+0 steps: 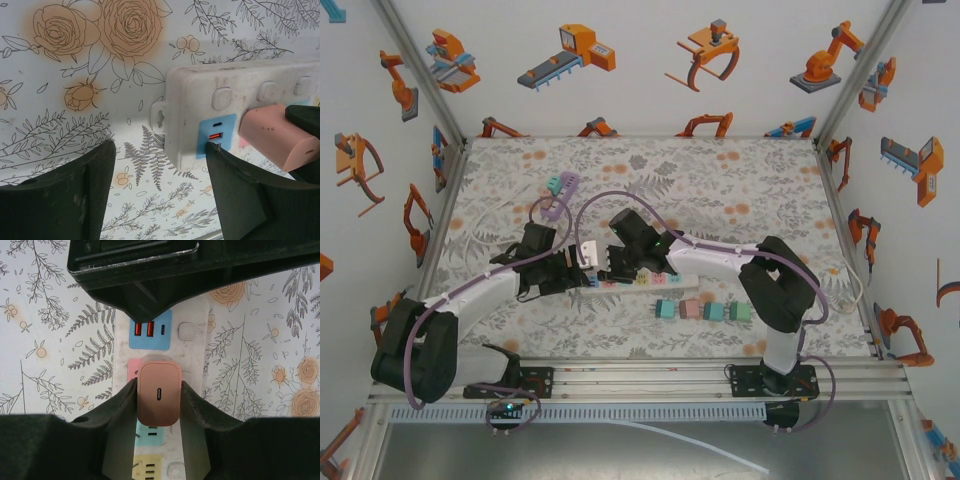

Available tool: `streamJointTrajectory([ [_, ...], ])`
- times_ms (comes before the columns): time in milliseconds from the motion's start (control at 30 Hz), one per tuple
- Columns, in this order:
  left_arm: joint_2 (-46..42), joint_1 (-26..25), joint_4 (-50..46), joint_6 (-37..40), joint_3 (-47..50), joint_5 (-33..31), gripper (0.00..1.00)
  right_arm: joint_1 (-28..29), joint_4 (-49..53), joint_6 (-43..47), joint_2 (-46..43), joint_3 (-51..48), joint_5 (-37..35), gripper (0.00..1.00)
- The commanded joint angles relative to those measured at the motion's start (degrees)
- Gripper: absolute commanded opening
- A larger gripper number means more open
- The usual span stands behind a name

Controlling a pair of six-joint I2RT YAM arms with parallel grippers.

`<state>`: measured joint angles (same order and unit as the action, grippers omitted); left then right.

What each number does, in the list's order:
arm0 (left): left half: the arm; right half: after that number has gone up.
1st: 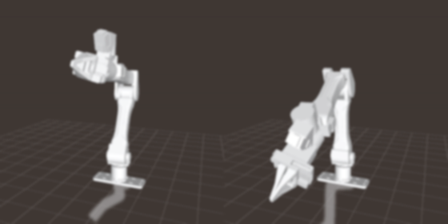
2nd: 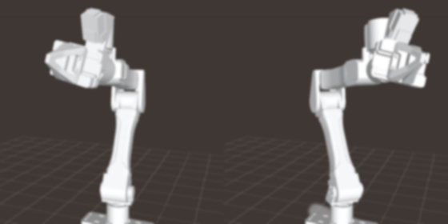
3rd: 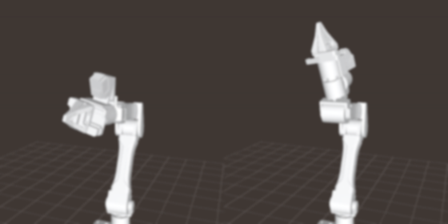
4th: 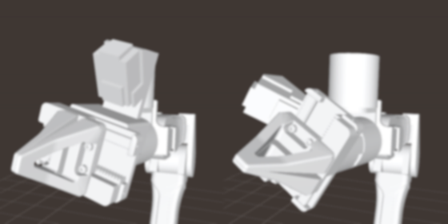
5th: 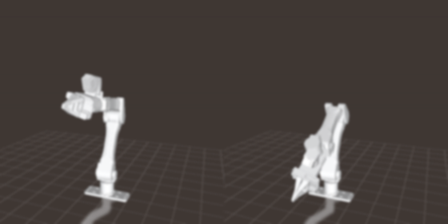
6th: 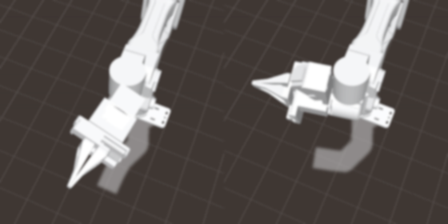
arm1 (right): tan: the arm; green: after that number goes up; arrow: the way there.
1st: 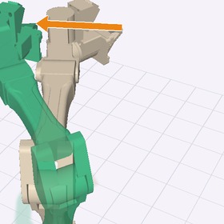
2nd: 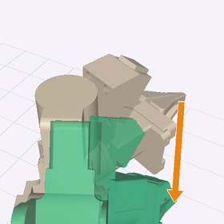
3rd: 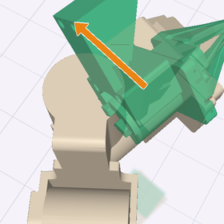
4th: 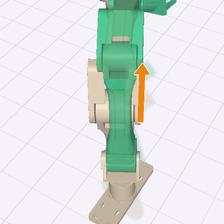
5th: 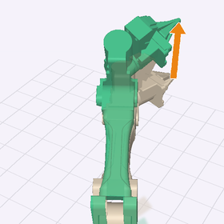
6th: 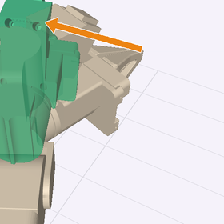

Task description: Pull the plug off the socket

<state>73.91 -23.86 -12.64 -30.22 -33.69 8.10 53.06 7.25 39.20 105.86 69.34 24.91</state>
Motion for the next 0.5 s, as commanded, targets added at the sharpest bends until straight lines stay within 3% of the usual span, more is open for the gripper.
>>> streamJointTrajectory([
  [0, 1.9, 0.2, -1.6, 0.9, 0.4, -1.8, 0.67, -0.2, -1.3, -0.1, -0.9, 2.8, 2.3, 0.25],
  [467, 3.5, 0.2, -3.0, -0.2, 1.0, -4.6, 0.66, -0.9, -3.4, -2.6, -3.2, 2.5, 3.1, 0.22],
])
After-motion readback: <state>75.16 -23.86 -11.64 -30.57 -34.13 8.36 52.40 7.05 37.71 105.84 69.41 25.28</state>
